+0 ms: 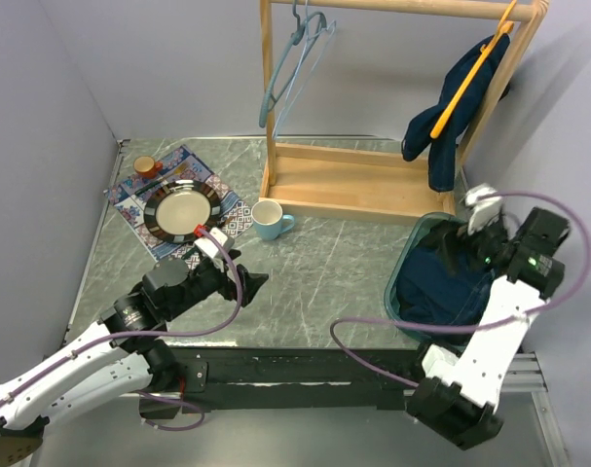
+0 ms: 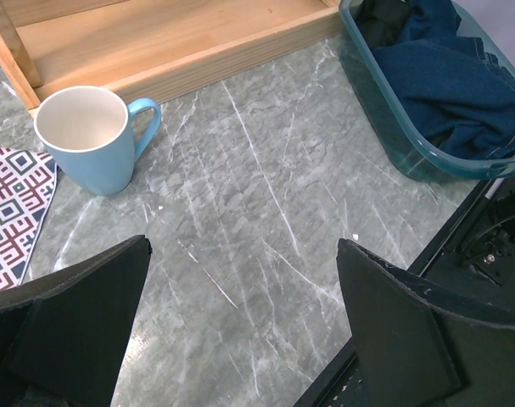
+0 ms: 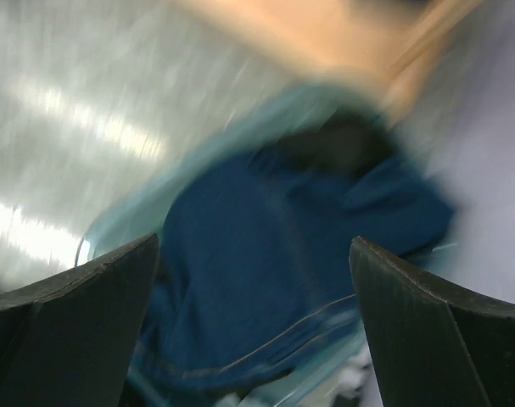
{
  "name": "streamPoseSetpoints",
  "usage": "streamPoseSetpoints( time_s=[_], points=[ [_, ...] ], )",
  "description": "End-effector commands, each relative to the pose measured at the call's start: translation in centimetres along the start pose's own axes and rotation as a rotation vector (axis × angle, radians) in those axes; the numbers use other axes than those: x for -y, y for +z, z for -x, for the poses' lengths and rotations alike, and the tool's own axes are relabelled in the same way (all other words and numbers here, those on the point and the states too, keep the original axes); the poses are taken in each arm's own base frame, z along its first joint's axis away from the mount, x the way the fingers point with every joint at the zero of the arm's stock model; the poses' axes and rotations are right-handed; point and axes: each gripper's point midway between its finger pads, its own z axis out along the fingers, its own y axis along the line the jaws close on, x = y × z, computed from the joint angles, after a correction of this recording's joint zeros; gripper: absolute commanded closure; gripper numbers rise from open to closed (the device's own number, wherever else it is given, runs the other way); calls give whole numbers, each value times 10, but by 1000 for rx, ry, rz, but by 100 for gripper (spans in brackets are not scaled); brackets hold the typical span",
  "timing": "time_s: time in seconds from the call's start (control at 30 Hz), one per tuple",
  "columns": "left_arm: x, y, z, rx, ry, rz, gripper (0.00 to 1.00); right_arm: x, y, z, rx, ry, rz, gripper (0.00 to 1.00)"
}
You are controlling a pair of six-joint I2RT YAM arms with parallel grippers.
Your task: Place the skirt on the hanger
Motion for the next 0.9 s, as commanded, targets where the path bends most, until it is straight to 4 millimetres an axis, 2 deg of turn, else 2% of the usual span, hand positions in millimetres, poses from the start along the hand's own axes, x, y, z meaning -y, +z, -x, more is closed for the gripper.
streamPoseSetpoints(
  time_s=[0.0,0.13,0.17,0.27,0.33,0.43,0.53,0.57,0.6,0.63,0.7,0.73,0.8,0.83,0.87],
  points=[
    [5,-2,15,37,-17,-20,3,-23,30,-82,-194,-98,196,0],
    [6,-1,14,31,-17,-25,3,-13,62,-122,-286,-106,191,0],
    [5,-1,14,32,-18,-21,3,-5,73,-128,-293,-103,151,0],
    [5,-3,14,38,-19,-17,3,4,92,-138,-334,-123,101,3],
    [4,-3,15,41,-20,-16,3,9,99,-141,-368,-152,65,5],
    [4,-3,14,36,-19,-17,3,8,104,-137,-356,-154,56,20],
    [5,-2,14,36,-19,-18,3,0,93,-131,-374,-135,96,59],
    [5,-2,14,34,-19,-20,3,3,90,-118,-350,-148,95,88],
    [5,-2,13,33,-19,-19,3,3,85,-111,-341,-148,93,96],
    [5,-2,14,34,-19,-18,3,4,73,-95,-319,-164,79,100],
    [5,-2,14,37,-19,-19,3,5,60,-71,-262,-195,57,100],
    [5,-2,14,37,-19,-19,3,7,43,-45,-209,-226,20,100],
    [5,-3,15,42,-20,-20,3,3,25,-16,-132,-246,2,100],
    [5,-3,15,42,-18,-20,3,1,6,9,-84,-268,-16,100],
    [6,-4,17,49,-20,-23,3,-3,-2,22,-51,-282,-8,100]
  ],
)
